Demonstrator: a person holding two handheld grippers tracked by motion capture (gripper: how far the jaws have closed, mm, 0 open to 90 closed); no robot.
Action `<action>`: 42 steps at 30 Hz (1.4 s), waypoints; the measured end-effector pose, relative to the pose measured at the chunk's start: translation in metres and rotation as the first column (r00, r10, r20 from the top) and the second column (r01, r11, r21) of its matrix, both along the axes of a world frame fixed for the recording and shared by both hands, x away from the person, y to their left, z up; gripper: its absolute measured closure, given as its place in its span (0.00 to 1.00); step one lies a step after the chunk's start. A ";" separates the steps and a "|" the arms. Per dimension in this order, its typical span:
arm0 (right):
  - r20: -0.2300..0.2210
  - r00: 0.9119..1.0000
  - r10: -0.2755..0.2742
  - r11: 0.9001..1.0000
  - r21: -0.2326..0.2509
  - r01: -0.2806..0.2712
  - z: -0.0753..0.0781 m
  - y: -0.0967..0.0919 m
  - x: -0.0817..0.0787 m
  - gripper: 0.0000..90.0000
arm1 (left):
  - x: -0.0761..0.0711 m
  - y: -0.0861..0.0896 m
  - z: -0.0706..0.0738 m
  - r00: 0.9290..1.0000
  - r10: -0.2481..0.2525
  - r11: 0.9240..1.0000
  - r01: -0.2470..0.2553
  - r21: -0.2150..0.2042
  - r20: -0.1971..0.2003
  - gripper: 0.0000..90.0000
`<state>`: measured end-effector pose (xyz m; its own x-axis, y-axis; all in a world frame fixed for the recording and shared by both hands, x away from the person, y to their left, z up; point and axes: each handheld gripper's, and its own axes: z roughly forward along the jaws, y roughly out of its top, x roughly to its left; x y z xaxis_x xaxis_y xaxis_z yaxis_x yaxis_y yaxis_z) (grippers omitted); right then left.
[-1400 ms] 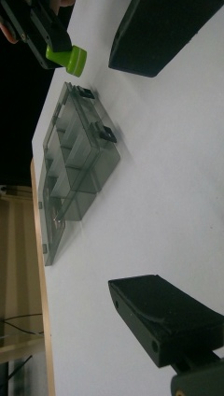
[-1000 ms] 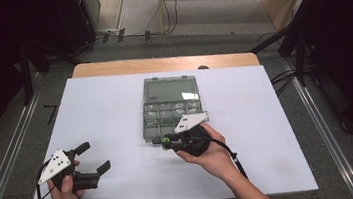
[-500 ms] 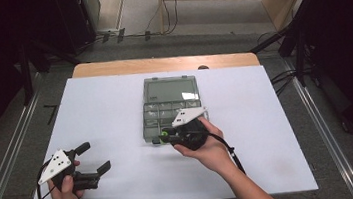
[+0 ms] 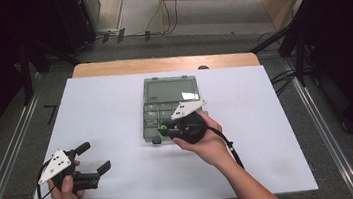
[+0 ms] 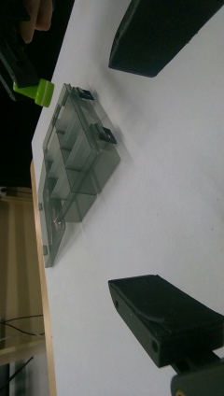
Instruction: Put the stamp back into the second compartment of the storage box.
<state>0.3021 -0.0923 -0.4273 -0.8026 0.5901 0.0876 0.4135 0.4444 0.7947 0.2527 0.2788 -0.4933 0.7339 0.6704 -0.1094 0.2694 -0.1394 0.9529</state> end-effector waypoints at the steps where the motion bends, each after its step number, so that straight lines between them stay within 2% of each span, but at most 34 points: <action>1: -0.005 1.000 -0.004 1.000 0.001 0.004 0.001 0.000 0.001 0.78 | 0.000 0.000 0.000 1.000 0.000 1.000 0.000 -0.001 0.000 0.00; 23: -0.012 0.999 -0.034 0.999 0.018 0.034 0.006 0.000 0.022 0.78 | 0.000 0.001 0.000 1.000 -0.002 1.000 0.002 0.002 -0.001 0.00; 42: -0.018 0.996 -0.087 0.996 0.021 0.088 0.006 -0.003 0.044 0.78 | 0.000 0.000 0.000 1.000 -0.004 1.000 0.004 -0.003 0.002 0.00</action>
<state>0.3459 -0.0949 -0.4209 -0.7463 0.6558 0.1140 0.4633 0.3889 0.7963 0.2528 0.2787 -0.4935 0.7365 0.6674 -0.1102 0.2674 -0.1375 0.9537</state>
